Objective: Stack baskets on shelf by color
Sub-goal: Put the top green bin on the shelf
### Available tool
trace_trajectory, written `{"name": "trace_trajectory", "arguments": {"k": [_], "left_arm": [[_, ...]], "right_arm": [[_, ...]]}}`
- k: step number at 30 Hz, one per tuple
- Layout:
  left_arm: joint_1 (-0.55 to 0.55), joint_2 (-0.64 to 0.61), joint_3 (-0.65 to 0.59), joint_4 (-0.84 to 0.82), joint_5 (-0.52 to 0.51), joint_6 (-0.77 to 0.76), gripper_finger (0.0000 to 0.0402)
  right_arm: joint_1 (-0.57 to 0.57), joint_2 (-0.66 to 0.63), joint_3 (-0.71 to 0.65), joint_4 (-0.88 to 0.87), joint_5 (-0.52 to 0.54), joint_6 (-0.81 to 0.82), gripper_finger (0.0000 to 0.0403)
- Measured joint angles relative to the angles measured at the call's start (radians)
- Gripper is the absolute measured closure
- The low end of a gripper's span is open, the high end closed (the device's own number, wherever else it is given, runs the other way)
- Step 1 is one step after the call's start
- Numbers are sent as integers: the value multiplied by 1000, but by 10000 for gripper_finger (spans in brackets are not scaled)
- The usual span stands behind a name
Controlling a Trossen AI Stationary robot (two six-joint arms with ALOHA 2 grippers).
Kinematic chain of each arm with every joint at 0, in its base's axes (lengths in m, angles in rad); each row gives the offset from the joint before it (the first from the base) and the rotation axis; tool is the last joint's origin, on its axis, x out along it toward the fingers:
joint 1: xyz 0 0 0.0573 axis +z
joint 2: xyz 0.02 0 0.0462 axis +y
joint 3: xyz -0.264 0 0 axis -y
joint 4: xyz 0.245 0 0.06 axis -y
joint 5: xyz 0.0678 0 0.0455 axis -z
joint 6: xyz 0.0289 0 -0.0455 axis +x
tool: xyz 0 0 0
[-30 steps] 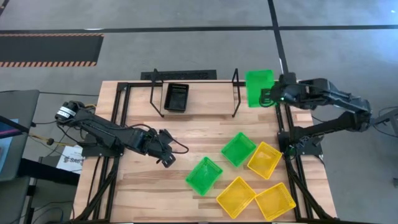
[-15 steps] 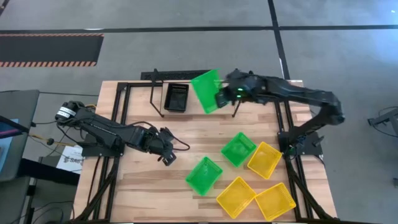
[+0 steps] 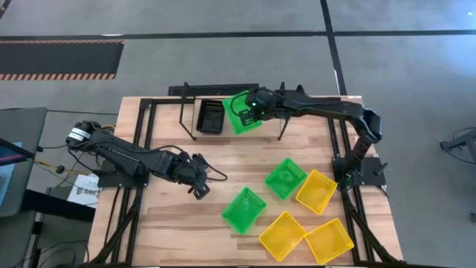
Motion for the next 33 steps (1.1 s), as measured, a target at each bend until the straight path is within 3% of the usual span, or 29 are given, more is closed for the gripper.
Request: {"name": "trace_trajectory", "arguments": {"k": [14, 33], "left_arm": [[0, 0, 0, 5, 0, 13, 401], [0, 0, 0, 16, -1, 24, 401]], "right_arm": [[-46, 97, 0, 78, -139, 7, 400], [-76, 154, -4, 55, -51, 149, 400]]}}
